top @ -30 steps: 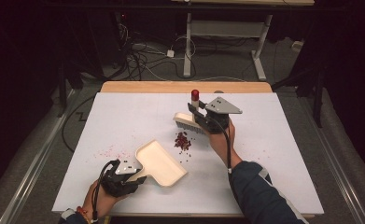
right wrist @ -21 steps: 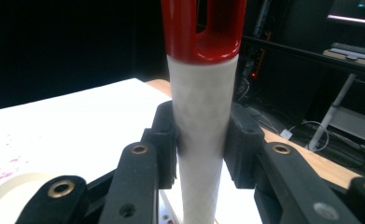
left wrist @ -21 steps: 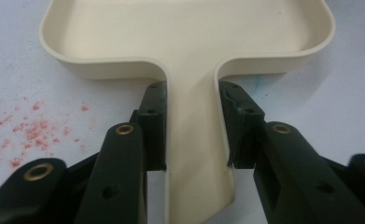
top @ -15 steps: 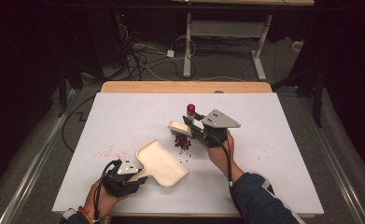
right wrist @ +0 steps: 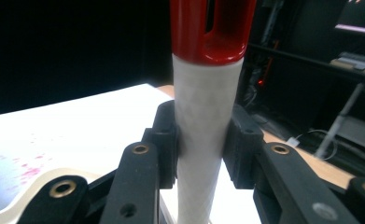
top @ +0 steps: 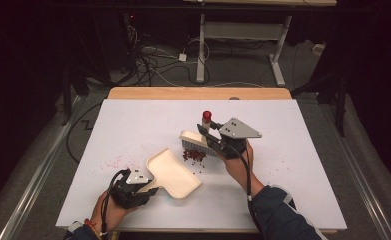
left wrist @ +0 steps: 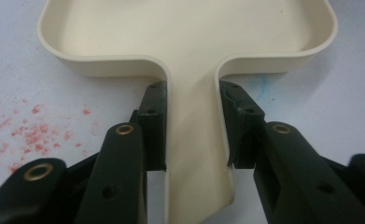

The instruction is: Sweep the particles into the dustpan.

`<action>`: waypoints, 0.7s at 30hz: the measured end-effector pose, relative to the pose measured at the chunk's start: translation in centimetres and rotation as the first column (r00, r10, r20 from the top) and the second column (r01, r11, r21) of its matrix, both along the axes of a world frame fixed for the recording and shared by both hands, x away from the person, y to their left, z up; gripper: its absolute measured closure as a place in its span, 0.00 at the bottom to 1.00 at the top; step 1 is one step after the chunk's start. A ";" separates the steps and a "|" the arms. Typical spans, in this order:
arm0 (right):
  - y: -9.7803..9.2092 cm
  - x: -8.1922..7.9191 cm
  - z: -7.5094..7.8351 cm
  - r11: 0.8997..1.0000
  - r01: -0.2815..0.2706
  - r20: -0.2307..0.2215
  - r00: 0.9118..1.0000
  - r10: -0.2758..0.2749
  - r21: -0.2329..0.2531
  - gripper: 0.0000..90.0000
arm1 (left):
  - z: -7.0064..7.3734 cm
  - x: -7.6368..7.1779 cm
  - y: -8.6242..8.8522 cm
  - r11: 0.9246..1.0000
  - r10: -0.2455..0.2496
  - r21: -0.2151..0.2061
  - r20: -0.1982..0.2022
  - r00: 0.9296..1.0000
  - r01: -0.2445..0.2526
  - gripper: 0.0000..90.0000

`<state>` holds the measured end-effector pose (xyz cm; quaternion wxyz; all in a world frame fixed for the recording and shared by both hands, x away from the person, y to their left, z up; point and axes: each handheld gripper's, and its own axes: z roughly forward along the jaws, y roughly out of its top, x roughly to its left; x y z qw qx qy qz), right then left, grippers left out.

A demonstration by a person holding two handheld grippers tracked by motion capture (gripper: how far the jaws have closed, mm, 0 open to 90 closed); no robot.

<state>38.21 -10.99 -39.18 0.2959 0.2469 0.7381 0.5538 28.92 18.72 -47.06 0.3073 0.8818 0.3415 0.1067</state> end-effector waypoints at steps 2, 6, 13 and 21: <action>-0.3 0.7 0.5 1.000 0.018 0.008 1.000 -0.018 0.016 0.78 | 0.0 0.0 0.0 1.000 -0.002 0.001 -0.005 1.000 0.002 0.70; -0.5 1.6 1.0 0.998 0.053 0.029 0.998 -0.054 0.014 0.78 | 0.0 0.1 -0.1 1.000 -0.004 -0.001 -0.008 1.000 0.004 0.70; 1.2 2.2 -0.4 0.995 0.066 0.026 0.998 -0.065 -0.068 0.78 | 0.0 0.1 -0.3 1.000 0.006 -0.008 -0.014 1.000 -0.006 0.70; 2.3 -0.1 -0.5 0.995 -0.053 -0.014 0.999 0.052 -0.083 0.77 | 0.0 0.8 -0.5 1.000 0.023 -0.014 -0.020 1.000 -0.024 0.70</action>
